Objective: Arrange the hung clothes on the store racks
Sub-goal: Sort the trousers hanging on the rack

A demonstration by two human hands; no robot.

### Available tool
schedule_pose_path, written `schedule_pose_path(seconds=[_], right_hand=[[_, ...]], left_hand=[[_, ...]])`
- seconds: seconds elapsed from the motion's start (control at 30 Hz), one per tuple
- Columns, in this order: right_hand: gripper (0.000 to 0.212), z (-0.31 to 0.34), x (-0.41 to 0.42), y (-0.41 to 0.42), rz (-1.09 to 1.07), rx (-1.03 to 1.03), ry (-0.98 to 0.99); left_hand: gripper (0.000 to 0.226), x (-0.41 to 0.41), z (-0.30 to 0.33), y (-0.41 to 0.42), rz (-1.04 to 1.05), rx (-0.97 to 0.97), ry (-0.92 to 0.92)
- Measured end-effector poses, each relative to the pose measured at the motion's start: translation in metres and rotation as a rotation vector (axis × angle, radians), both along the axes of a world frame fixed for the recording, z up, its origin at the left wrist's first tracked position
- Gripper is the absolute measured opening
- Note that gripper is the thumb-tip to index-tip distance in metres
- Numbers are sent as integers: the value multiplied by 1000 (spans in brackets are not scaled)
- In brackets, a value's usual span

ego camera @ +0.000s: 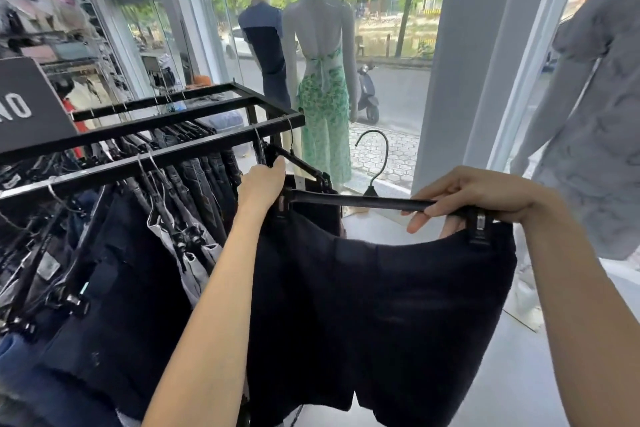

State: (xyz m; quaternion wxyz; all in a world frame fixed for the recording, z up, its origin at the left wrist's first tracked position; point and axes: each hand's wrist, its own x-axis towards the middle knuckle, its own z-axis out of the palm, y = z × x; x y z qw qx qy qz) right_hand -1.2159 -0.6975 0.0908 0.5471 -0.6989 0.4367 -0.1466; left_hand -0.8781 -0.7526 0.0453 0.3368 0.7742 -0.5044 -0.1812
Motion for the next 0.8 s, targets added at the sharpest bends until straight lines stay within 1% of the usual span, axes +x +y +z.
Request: schedule_pose_path(seconds=[0.1,0.23,0.27,0.37,0.43,0.5,0.57,0.63,0.7,0.73,0.8], right_hand=[[28,-1,-6,4,-11,-20,9],[29,-1,-5,9,-12,-17,7],[28,-1,-3,9,-8,-18,12],[25,-1,6,7,-8,-60,59],[23,-2,18,4,-28,-124,103],[23,-5,36,1,-50,-170,119],[21,-9,57,-3,-60,-194,111],[22,-14,81,-9,-66,-193,86],[29,-18,107,-17,-78,-199,64],[33,-19,120,-21,-84,-212,58],[38,-22,148,-30,-95,-253,71]], left_hand=[[61,-6,-1,-4,-59,-6,90],[54,-9,-4,-8,-192,12,406],[53,-9,-5,-8,-239,18,459],[49,-6,-6,-4,-356,73,502],[46,-1,-8,-6,-372,68,523],[44,1,-11,-5,-314,0,504],[42,3,-18,-4,-238,-113,410],[41,8,-25,0,-152,-198,209],[46,18,-33,1,-40,-241,-18],[50,22,-34,3,14,-245,-56],[60,26,-36,6,97,-267,-20]])
